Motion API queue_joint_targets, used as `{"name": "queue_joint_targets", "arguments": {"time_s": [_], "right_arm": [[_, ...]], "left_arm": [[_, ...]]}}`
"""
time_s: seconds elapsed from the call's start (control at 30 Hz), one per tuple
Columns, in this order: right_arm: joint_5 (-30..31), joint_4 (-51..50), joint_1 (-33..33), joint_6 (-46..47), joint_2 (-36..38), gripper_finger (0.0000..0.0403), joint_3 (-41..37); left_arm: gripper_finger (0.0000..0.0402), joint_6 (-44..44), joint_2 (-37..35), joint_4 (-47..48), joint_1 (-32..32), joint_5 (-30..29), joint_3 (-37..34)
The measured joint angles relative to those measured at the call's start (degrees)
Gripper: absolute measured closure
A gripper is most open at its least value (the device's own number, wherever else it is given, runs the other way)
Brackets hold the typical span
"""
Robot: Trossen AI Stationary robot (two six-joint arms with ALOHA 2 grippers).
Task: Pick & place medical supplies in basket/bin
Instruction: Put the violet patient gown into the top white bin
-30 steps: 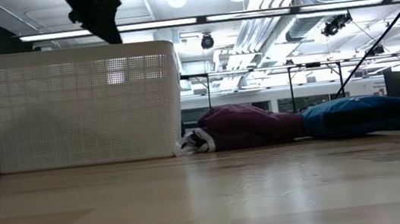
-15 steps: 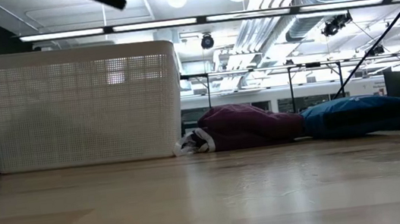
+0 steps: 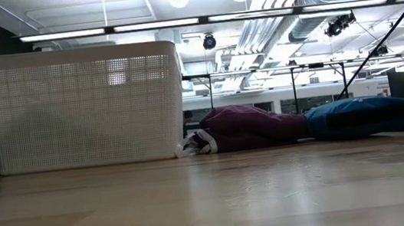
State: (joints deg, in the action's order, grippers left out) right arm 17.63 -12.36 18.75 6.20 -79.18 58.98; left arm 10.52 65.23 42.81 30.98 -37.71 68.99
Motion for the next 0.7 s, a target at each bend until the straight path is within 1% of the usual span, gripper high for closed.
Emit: {"name": "queue_joint_targets", "arguments": {"time_s": [0.23,0.7], "right_arm": [[0.00,0.00,0.01,0.00,0.00,0.0255,-0.02],[0.00,-0.04,0.01,0.02,0.00,0.0255,0.00]], "left_arm": [[0.0249,0.54,0.00,0.00,2.18,-0.02,0.00],[0.0249,0.64,-0.66,0.27,2.28,0.00,-0.04]]}}
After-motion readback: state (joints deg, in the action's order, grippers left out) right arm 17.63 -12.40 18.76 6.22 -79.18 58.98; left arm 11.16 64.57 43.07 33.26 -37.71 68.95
